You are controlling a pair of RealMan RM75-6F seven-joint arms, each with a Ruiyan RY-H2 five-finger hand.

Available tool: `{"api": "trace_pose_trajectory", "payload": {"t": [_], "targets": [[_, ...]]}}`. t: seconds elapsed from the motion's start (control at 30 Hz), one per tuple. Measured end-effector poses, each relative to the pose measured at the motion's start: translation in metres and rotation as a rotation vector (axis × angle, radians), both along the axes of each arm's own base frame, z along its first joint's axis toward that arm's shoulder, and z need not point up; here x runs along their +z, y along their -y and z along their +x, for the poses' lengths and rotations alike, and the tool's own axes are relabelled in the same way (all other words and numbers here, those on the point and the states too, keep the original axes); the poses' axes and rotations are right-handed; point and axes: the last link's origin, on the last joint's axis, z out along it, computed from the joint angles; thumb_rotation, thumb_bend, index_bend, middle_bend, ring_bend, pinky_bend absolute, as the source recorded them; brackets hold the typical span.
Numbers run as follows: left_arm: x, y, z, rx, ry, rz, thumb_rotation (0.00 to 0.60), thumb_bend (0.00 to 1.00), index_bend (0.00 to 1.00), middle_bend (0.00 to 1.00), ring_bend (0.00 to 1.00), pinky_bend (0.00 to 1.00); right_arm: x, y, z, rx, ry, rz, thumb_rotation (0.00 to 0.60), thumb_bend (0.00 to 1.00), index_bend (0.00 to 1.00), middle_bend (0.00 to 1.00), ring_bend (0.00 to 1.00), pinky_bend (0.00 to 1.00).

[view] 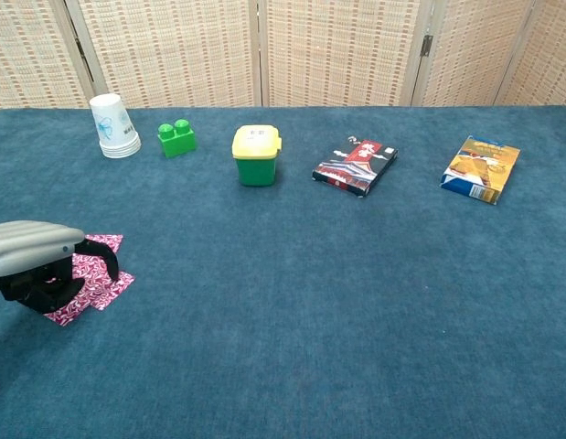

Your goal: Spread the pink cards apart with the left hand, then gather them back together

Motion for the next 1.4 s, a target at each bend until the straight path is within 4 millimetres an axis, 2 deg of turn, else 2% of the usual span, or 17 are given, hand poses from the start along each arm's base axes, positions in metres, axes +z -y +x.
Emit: {"api": "trace_pose_trajectory", "payload": {"t": [0.2, 0.4, 0.57, 0.8, 1.4], "targets": [[0.014, -0.007, 0.005, -0.017, 0.013, 0.061, 0.600, 0.70, 0.33, 1.00, 1.00, 1.00, 0.000, 0.000, -0.001, -0.003, 0.002, 0.001, 0.600, 0.18, 0.11, 0.15, 0.11, 0.18], [0.024, -0.013, -0.013, 0.029, -0.031, 0.090, 0.600, 0.70, 0.33, 1.00, 1.00, 1.00, -0.001, 0.000, -0.002, -0.003, 0.004, 0.006, 0.600, 0.18, 0.11, 0.15, 0.11, 0.18], [0.033, -0.010, -0.030, 0.072, -0.061, 0.100, 0.600, 0.70, 0.33, 1.00, 1.00, 1.00, -0.001, 0.001, -0.001, -0.001, 0.003, 0.007, 0.600, 0.18, 0.11, 0.15, 0.11, 0.18], [0.030, -0.005, -0.037, 0.090, -0.065, 0.088, 0.600, 0.71, 0.33, 1.00, 1.00, 1.00, -0.002, 0.001, 0.001, 0.005, 0.000, 0.010, 0.600, 0.18, 0.11, 0.15, 0.11, 0.18], [0.024, -0.008, -0.041, 0.101, -0.069, 0.079, 0.600, 0.70, 0.33, 1.00, 1.00, 1.00, -0.001, -0.001, 0.001, 0.000, -0.004, 0.005, 0.600, 0.18, 0.11, 0.15, 0.11, 0.18]]}}
